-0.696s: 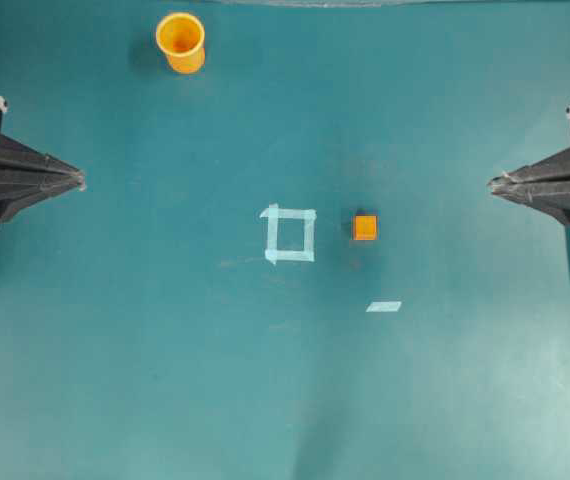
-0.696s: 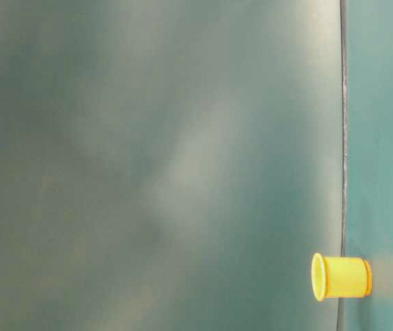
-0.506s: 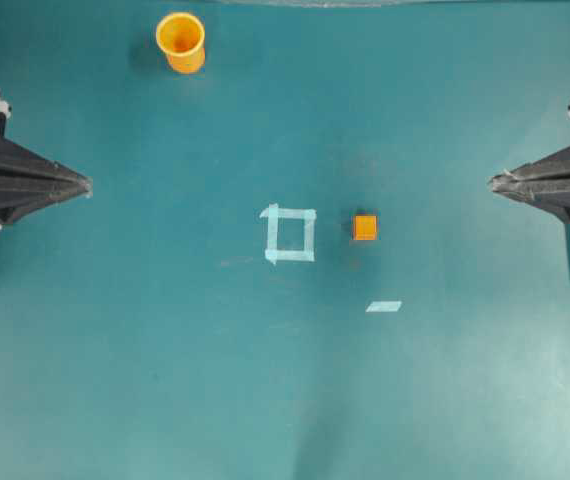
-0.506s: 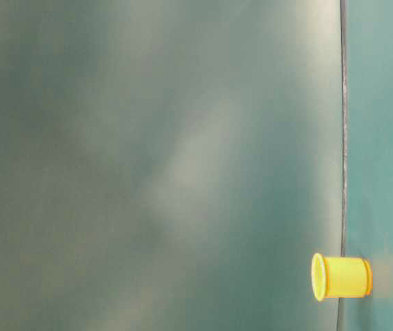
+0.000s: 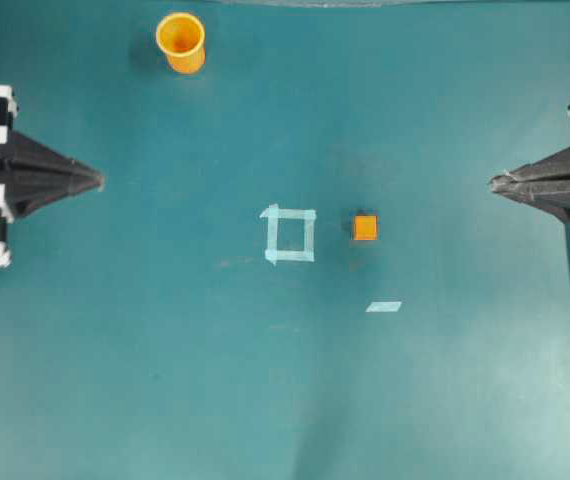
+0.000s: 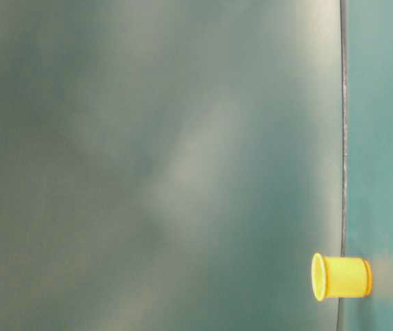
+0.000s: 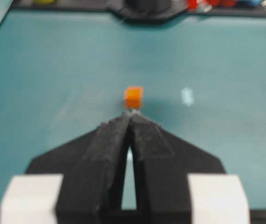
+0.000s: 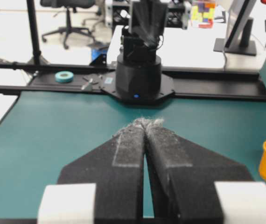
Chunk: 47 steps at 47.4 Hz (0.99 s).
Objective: Lift the orange cup with left arm.
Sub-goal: 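Start moving the left gripper off its rest pose toward the orange cup, then move the open left gripper over to the orange cup's side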
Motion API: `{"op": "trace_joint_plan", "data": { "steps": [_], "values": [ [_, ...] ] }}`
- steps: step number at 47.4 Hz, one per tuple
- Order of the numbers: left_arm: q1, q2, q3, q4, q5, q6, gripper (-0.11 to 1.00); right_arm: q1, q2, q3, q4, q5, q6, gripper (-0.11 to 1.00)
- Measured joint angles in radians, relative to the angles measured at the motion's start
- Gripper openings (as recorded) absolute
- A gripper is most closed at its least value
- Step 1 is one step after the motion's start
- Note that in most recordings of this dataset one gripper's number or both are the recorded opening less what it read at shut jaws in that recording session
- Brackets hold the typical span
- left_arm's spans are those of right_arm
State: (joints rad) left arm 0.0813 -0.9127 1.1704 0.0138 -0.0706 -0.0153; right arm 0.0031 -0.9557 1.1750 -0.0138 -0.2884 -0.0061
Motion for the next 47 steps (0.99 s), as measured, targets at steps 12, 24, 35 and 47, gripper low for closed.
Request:
{"op": "trace_joint_plan", "data": {
  "steps": [12,24,35,47],
  "values": [
    [0.106,0.103,-0.002,0.0,0.014,-0.017,0.03,-0.002,0.005,0.0,-0.002,0.002,0.002,0.0],
    [0.179,0.227,-0.002,0.0,0.009,-0.018,0.43,0.0,0.012,0.0,-0.002,0.002,0.0,0.0],
    [0.239,0.308,-0.002,0.0,-0.044,-0.018,0.73,0.0,0.017,0.0,-0.002,0.002,0.0,0.0],
    [0.339,0.402,-0.002,0.0,-0.121,-0.02,0.79,0.0,0.026,0.0,-0.002,0.002,0.0,0.0]
  ]
}}
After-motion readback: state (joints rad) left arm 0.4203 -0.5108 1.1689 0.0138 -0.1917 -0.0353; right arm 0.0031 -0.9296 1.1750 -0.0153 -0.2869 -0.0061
